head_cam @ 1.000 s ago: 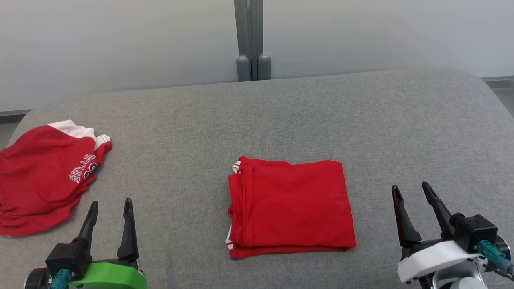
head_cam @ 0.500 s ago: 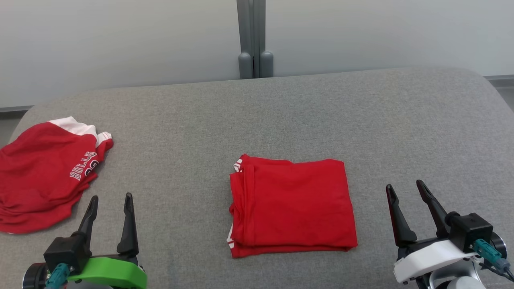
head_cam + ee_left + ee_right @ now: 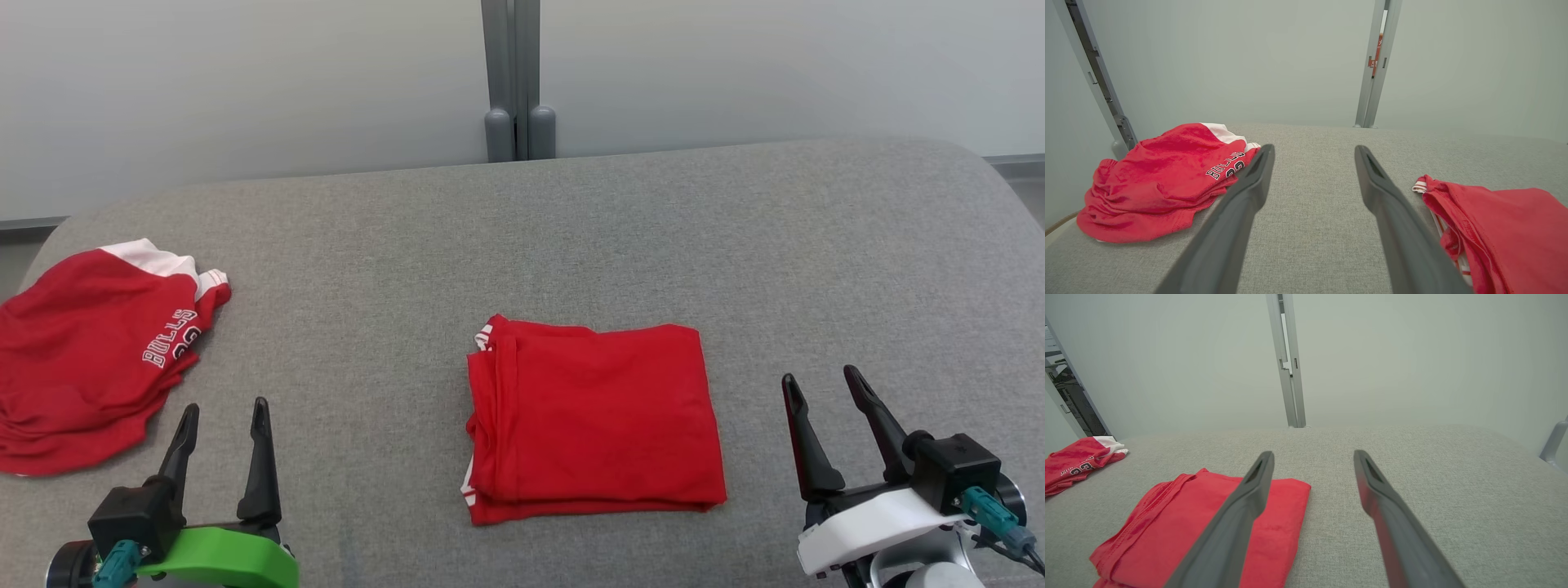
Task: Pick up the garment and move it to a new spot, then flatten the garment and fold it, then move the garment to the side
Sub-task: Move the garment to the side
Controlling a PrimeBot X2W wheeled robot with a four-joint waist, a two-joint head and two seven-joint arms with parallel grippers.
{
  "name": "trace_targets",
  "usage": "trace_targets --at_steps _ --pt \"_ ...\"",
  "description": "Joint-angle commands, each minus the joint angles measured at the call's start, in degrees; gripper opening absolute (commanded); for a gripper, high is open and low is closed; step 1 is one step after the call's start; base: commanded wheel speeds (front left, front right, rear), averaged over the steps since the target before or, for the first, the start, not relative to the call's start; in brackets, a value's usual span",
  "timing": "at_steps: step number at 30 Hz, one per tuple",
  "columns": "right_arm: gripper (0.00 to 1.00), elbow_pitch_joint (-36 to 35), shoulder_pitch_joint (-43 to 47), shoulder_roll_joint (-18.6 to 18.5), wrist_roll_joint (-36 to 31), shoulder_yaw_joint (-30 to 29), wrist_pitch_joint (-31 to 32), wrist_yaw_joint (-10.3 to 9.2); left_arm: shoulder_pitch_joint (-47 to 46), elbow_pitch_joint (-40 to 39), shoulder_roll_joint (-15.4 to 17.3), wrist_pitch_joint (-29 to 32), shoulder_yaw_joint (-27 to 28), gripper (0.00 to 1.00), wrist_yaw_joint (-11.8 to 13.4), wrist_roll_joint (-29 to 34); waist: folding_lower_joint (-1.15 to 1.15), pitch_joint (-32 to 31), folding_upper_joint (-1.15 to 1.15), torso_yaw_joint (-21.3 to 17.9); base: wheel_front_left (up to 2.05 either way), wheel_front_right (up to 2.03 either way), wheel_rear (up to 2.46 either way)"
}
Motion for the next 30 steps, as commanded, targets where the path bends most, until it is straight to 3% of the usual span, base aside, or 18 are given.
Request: trace_targets --at_steps 1,11,19,30 --pt "1.0 0.2 0.0 -0.1 0.4 0.0 -0.2 -0.09 0.9 -0.1 0.5 -0.1 0.0 1.0 0.3 -0.5 0.0 0.0 0.0 0.0 0.0 0.0 0.0" --pt "1.0 1.6 -1.1 0.3 0.5 0.1 -0.1 -0.09 0.8 0.2 0.8 -0.5 -0.3 1.0 0.8 -0.6 0.0 0.1 0.0 0.2 0.0 0.0 0.0" --pt "1.0 5.4 -7.6 -0.4 -0.7 3.7 0.4 -0.09 0.0 0.9 0.8 -1.2 -0.9 1.0 1.0 -0.8 0.0 1.1 0.0 0.9 0.0 0.0 0.0" --pt "1.0 19.6 -20.1 -1.1 -2.4 7.3 0.5 -0.09 -3.3 2.1 0.7 -2.4 -2.4 1.0 0.9 -0.7 0.0 5.2 0.0 3.4 0.0 0.0 0.0"
